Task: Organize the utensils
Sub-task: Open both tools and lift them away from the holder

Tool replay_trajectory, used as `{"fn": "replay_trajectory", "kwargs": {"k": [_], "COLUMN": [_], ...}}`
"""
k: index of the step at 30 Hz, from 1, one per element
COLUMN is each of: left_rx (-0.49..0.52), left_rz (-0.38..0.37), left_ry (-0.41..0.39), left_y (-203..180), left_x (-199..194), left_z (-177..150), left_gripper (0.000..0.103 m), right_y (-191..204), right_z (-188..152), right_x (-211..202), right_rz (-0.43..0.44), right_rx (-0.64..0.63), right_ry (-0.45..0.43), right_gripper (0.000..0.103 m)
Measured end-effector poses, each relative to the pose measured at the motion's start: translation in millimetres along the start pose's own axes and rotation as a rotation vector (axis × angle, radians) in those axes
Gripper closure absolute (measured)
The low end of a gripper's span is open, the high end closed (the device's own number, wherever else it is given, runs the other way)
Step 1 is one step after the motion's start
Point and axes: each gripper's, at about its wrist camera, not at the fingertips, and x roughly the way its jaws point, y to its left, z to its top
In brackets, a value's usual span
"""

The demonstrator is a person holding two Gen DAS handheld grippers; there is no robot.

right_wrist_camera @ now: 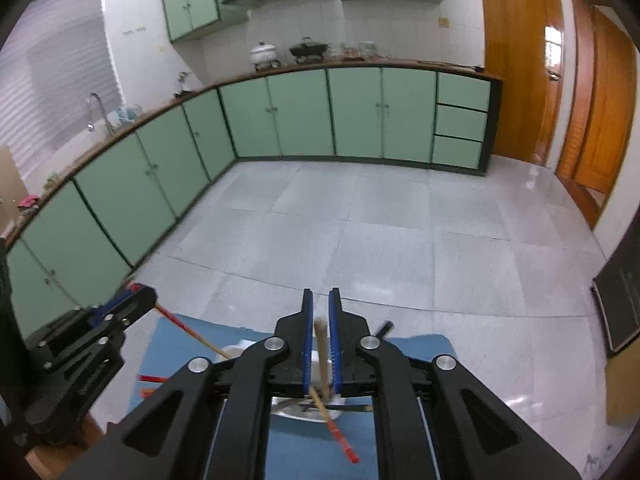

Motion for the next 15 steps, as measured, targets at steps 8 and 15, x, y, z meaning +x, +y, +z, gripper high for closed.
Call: {"fn": "replay_trajectory", "kwargs": {"k": [8,15], "left_rx": [-0.023,-0.028], "left_rz": [0.044,0.101], "left_ry": [-0.017,-0.035], "left_y": [31,63], "left_x": [-18,-68], "left_z": [3,-6], "left_gripper": [0.048,0.021], "right_y": [-31,-46], "right_z": [-9,-32], "right_x": [-18,-75], "right_rz": [-0.018,-0.062], "right_rx": [0.051,0.044], "right_ry": [-0.054,-0.137], "right_gripper": [0.076,0.033]}}
